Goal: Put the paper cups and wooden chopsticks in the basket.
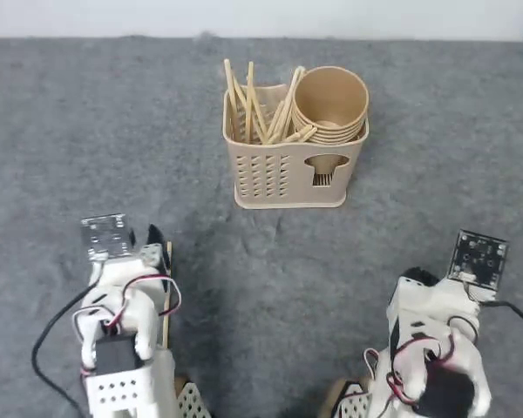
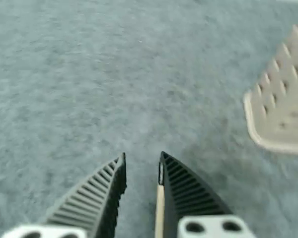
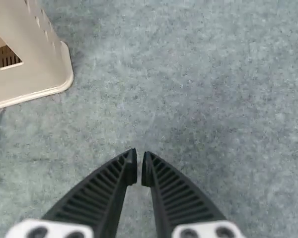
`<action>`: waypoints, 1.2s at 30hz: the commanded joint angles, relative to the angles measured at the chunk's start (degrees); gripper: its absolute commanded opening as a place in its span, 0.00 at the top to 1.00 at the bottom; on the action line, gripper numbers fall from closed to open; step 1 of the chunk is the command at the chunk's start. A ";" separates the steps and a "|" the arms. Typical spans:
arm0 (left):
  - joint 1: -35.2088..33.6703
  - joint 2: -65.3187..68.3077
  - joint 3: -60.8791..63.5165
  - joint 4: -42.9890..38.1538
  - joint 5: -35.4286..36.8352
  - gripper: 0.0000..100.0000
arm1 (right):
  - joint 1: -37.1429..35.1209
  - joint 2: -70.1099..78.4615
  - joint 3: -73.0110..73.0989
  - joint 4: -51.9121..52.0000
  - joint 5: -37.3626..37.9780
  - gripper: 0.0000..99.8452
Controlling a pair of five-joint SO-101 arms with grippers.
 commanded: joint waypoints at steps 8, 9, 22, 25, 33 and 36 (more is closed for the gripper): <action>4.84 -1.14 -0.31 3.96 -2.99 0.90 | -4.53 -0.04 20.75 -9.45 0.62 0.97; 4.84 -1.23 -0.31 4.40 -2.99 0.90 | -4.35 -0.04 21.63 -9.71 0.62 0.97; 4.75 -1.32 -0.57 4.13 -3.43 0.99 | -9.01 0.04 27.60 -11.91 0.62 0.97; 5.36 -1.32 -0.57 9.32 -2.99 0.99 | -9.01 0.04 27.60 -11.91 0.62 0.97; 9.49 -1.23 -0.31 16.97 -3.08 0.99 | -9.01 0.04 27.60 -11.91 0.62 0.97; 9.49 -1.23 -0.31 16.97 -3.08 0.99 | -9.01 0.04 27.60 -11.91 0.62 0.97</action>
